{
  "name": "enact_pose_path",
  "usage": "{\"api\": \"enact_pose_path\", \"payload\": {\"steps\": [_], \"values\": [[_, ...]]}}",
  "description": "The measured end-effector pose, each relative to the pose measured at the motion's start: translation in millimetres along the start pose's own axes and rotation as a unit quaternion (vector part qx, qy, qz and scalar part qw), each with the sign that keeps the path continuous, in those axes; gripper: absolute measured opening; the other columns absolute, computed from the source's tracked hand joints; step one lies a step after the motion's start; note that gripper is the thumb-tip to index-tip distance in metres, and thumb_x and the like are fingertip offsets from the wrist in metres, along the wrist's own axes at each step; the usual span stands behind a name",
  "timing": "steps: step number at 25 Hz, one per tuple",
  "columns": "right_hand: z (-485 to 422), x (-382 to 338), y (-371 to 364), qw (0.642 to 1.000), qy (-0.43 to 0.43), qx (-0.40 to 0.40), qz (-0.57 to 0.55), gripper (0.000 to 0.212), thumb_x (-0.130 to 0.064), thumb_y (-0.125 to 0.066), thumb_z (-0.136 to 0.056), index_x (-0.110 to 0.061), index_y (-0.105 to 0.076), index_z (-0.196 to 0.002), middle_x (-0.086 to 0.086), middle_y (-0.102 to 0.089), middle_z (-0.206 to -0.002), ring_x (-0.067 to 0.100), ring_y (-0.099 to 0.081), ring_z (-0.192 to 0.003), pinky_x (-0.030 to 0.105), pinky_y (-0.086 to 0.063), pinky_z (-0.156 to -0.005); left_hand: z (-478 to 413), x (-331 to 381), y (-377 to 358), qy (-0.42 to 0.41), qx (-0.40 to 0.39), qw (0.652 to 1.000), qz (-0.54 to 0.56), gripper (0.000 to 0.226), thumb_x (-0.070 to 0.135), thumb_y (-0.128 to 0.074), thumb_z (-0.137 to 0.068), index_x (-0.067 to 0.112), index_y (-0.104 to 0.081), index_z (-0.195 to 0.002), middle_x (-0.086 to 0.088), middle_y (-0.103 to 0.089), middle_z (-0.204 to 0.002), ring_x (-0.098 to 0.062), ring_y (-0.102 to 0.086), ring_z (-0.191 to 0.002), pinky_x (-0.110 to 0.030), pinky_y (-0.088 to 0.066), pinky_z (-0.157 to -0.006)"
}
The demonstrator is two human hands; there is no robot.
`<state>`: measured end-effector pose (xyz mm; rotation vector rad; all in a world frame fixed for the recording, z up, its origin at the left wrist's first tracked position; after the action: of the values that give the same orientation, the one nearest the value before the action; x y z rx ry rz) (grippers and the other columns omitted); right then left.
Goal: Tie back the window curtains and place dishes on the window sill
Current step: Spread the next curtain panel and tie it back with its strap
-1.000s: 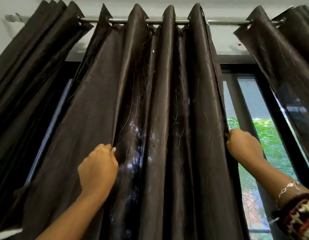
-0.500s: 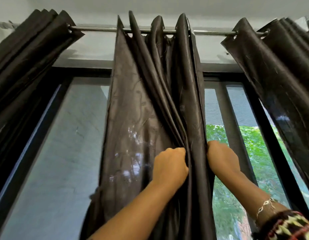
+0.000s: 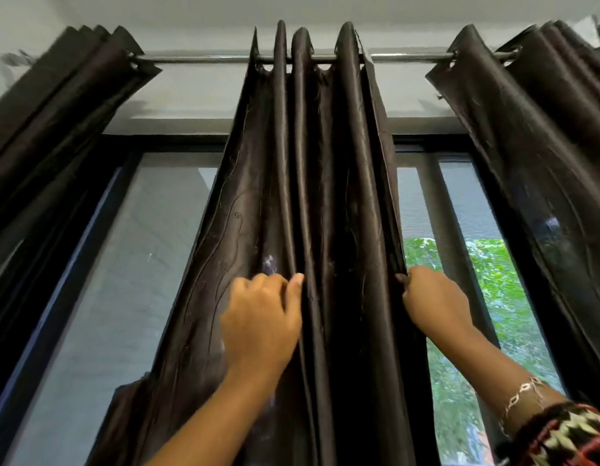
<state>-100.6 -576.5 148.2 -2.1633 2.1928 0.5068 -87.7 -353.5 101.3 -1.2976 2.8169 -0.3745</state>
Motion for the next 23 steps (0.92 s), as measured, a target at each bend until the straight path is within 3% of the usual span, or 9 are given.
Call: {"api": "enact_pose_path", "payload": {"steps": [2, 4, 7, 9, 12, 14, 16, 19, 23], "values": [[0.0, -3.7, -1.4, 1.0, -0.003, 0.001, -0.004, 0.021, -0.018, -0.043, -0.096, -0.013, -0.045, -0.075, 0.011, -0.062, -0.083, 0.026, -0.045, -0.064, 0.031, -0.028, -0.052, -7.1, -37.8, 17.5, 0.031, 0.073, 0.997, -0.011, 0.023, 0.029, -0.057, -0.088, 0.008, -0.066, -0.082, -0.014, -0.062, -0.085, -0.036, -0.053, -0.088, -0.038, -0.039, -0.062], [-0.6, -6.4, -4.3, 1.0, -0.004, 0.003, -0.003, 0.024, -0.02, -0.043, -0.096, -0.013, -0.044, -0.073, 0.012, -0.063, -0.085, 0.029, -0.048, -0.067, 0.032, -0.03, -0.056, -10.9, -82.3, 29.0, 0.136, 0.072, 0.986, -0.064, 0.028, 0.026, -0.063, -0.084, 0.006, -0.063, -0.103, -0.021, -0.056, -0.109, -0.04, -0.046, -0.108, -0.05, -0.039, -0.081], [0.0, -10.4, -7.9, 1.0, -0.003, 0.007, -0.005, 0.022, -0.019, -0.044, -0.096, -0.013, -0.045, -0.074, 0.012, -0.063, -0.084, 0.028, -0.046, -0.067, 0.032, -0.031, -0.057, -8.4, -143.8, 35.6, 0.29, -0.043, 0.951, -0.094, 0.06, 0.032, -0.068, -0.079, 0.003, -0.046, -0.126, -0.027, -0.05, -0.125, -0.044, -0.043, -0.116, -0.055, -0.036, -0.093], [0.3, -12.4, -8.8, 1.0, -0.002, 0.007, -0.002, 0.022, -0.019, -0.043, -0.095, -0.013, -0.045, -0.074, 0.011, -0.061, -0.079, 0.026, -0.042, -0.064, 0.032, -0.029, -0.055, -3.3, -163.6, 33.4, 0.337, -0.13, 0.93, -0.066, 0.058, 0.033, -0.068, -0.08, 0.006, -0.046, -0.126, -0.023, -0.058, -0.117, -0.043, -0.054, -0.106, -0.05, -0.043, -0.09], [2.3, -19.9, -12.2, 1.0, -0.005, 0.005, 0.004, 0.022, -0.016, -0.043, -0.092, -0.01, -0.048, -0.071, 0.002, -0.047, -0.061, 0.024, -0.039, -0.054, 0.031, -0.026, -0.049, 8.5, -163.8, 25.6, 0.31, -0.188, 0.931, -0.044, 0.035, 0.03, -0.066, -0.081, 0.011, -0.058, -0.11, -0.017, -0.064, -0.105, -0.035, -0.059, -0.1, -0.041, -0.046, -0.084], [4.2, -27.5, -14.9, 1.0, -0.005, -0.004, 0.003, 0.021, -0.015, -0.045, -0.089, -0.011, -0.047, -0.068, 0.0, -0.042, -0.057, 0.024, -0.039, -0.053, 0.031, -0.027, -0.05, 12.1, -159.9, 21.9, 0.282, -0.178, 0.94, -0.074, 0.039, 0.034, -0.067, -0.08, 0.013, -0.058, -0.111, -0.015, -0.06, -0.109, -0.034, -0.055, -0.104, -0.041, -0.046, -0.084], [6.0, -35.8, -16.4, 1.0, 0.0, -0.013, 0.006, 0.024, -0.012, -0.046, -0.087, -0.013, -0.042, -0.064, 0.001, -0.041, -0.058, 0.023, -0.038, -0.053, 0.031, -0.025, -0.049, 12.9, -159.0, 17.0, 0.274, -0.18, 0.94, -0.095, 0.048, 0.039, -0.067, -0.079, 0.014, -0.053, -0.118, -0.013, -0.056, -0.115, -0.033, -0.052, -0.108, -0.042, -0.045, -0.085], [9.7, -53.5, -17.6, 1.0, 0.005, -0.012, 0.018, 0.027, -0.004, -0.043, -0.085, -0.014, -0.036, -0.061, 0.001, -0.041, -0.059, 0.017, -0.034, -0.05, 0.029, -0.021, -0.046, 18.0, -159.3, 6.7, 0.272, -0.223, 0.933, -0.069, 0.045, 0.039, -0.065, -0.081, 0.015, -0.052, -0.115, -0.009, -0.061, -0.107, -0.029, -0.057, -0.099, -0.037, -0.048, -0.078], [14.6, -99.1, -25.9, 0.999, 0.035, -0.014, 0.029, 0.029, 0.003, -0.04, -0.083, -0.012, -0.03, -0.061, 0.008, -0.056, -0.075, 0.028, -0.045, -0.064, 0.03, -0.028, -0.053, 25.6, -169.6, 5.4, 0.259, -0.222, 0.933, -0.114, 0.052, 0.04, -0.065, -0.081, 0.016, -0.047, -0.123, -0.007, -0.055, -0.119, -0.025, -0.054, -0.107, -0.035, -0.046, -0.079]]}}
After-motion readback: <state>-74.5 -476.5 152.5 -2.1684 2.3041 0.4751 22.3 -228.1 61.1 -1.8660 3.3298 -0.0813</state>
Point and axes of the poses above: each hand's wrist, its own z-axis away from the middle knuckle, its own y-axis out of the back of the hand, x = y × z, the point moved 4 cm from there along -z, towards the middle knuckle
